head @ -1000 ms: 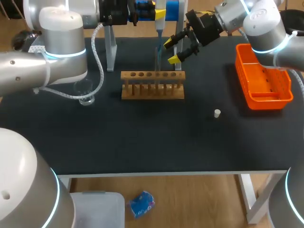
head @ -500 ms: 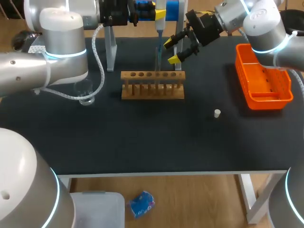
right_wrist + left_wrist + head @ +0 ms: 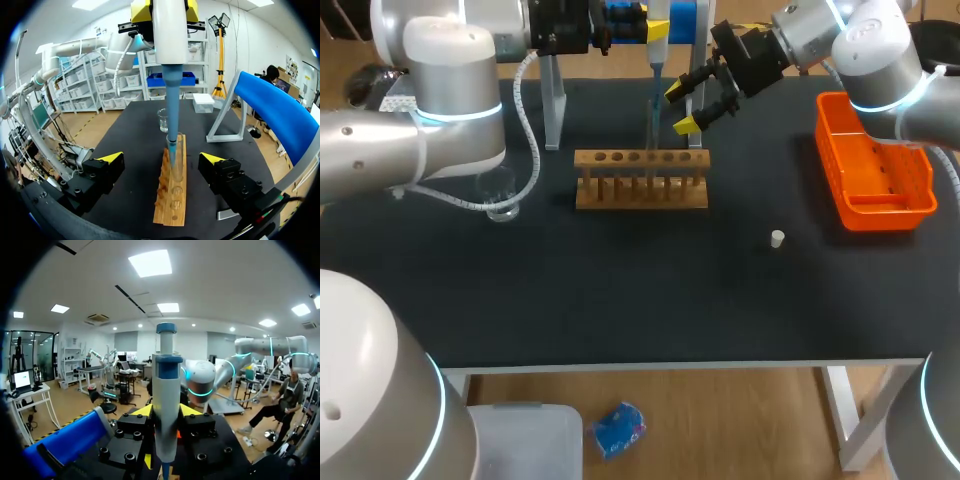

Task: Invert the test tube, pick up the pipette, mount the tip to pipette, aspirate from beaker and dispense into the tube, eject the tip, return the pipette, and cap with the stopper.

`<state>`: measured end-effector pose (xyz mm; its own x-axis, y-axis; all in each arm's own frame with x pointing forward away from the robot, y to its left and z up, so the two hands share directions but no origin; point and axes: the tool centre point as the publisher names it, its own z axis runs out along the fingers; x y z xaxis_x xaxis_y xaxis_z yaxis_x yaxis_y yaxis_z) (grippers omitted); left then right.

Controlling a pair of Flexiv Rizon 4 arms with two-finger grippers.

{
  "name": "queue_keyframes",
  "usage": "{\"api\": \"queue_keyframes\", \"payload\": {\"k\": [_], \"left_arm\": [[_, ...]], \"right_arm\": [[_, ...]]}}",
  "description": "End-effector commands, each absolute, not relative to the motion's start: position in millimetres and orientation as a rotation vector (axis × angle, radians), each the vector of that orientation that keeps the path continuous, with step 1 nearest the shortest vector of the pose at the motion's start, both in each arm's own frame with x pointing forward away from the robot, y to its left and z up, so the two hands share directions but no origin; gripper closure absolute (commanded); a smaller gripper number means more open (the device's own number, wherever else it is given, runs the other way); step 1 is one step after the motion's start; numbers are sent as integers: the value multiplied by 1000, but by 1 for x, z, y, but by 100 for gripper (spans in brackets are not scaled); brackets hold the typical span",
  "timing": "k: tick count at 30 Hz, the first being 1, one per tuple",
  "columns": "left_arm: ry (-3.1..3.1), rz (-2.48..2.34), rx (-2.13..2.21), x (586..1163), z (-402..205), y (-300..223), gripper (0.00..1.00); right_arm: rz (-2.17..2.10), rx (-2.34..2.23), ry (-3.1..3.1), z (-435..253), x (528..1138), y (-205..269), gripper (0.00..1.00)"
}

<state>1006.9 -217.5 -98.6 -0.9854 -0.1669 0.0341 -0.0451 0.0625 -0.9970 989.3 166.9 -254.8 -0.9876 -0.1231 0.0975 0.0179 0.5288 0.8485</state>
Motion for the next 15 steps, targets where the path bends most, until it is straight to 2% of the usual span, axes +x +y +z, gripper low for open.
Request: {"api": "queue_keyframes", "payload": {"k": [1, 4, 15], "left_arm": [[2220, -2079, -223, 1007, -99, -219, 100], [2220, -2079, -223, 1007, -99, -219, 100], [2220, -2079, -223, 1007, -99, -219, 100]], "right_arm": [[-1448, 93, -2617, -254, 990, 167, 0], [-1448, 93, -2617, -254, 990, 167, 0], [-1393, 115, -2731, -200, 972, 115, 0]]}}
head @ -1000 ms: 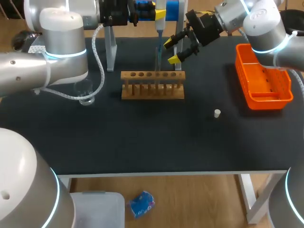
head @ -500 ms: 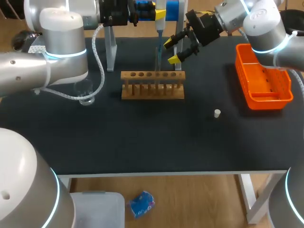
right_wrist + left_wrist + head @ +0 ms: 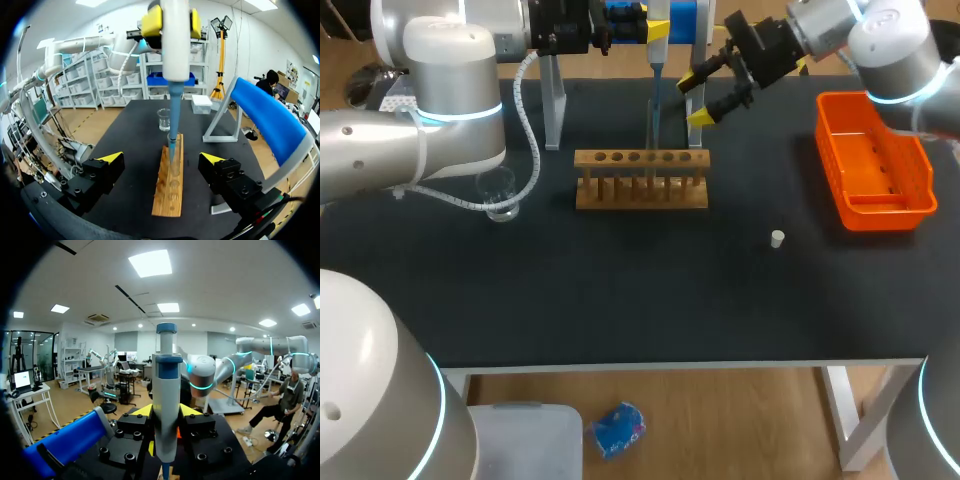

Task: Invert the test tube, pick up the pipette, mount the tip to pipette, aspirate from beaker and dispense into the tube, eject the tip, return the pipette, and cap with the stopper.

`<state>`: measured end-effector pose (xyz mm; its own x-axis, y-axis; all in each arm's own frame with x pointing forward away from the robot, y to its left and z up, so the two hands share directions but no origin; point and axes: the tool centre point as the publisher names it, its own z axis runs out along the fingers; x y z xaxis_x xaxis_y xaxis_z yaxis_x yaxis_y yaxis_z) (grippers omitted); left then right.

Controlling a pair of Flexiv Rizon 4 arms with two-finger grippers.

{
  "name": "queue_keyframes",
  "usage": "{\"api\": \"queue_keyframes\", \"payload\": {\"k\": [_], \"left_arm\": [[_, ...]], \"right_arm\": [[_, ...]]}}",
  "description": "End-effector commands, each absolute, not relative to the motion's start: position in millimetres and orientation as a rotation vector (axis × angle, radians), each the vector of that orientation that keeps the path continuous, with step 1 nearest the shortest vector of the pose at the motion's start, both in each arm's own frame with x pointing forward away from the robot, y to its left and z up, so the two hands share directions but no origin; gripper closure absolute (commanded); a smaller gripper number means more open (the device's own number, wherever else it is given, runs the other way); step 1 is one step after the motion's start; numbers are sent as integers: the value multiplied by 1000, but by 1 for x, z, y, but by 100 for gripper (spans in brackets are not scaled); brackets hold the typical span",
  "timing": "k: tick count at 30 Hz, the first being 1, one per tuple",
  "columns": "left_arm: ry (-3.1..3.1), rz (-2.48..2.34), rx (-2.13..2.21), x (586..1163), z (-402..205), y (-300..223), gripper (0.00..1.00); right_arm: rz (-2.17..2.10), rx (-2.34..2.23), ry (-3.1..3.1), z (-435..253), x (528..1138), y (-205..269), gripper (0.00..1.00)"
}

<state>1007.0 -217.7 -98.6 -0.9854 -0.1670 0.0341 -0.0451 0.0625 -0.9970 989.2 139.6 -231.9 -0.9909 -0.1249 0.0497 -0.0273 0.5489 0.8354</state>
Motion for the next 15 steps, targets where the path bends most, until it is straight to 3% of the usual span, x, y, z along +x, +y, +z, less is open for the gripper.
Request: {"api": "queue_keyframes", "payload": {"k": [1, 15], "left_arm": [[2220, -2079, -223, 1007, -99, -219, 100], [2220, -2079, -223, 1007, -99, -219, 100]], "right_arm": [[-1394, 121, -2741, -193, 970, 110, 0], [-1538, 129, -2780, -116, 961, 73, 0]]}}
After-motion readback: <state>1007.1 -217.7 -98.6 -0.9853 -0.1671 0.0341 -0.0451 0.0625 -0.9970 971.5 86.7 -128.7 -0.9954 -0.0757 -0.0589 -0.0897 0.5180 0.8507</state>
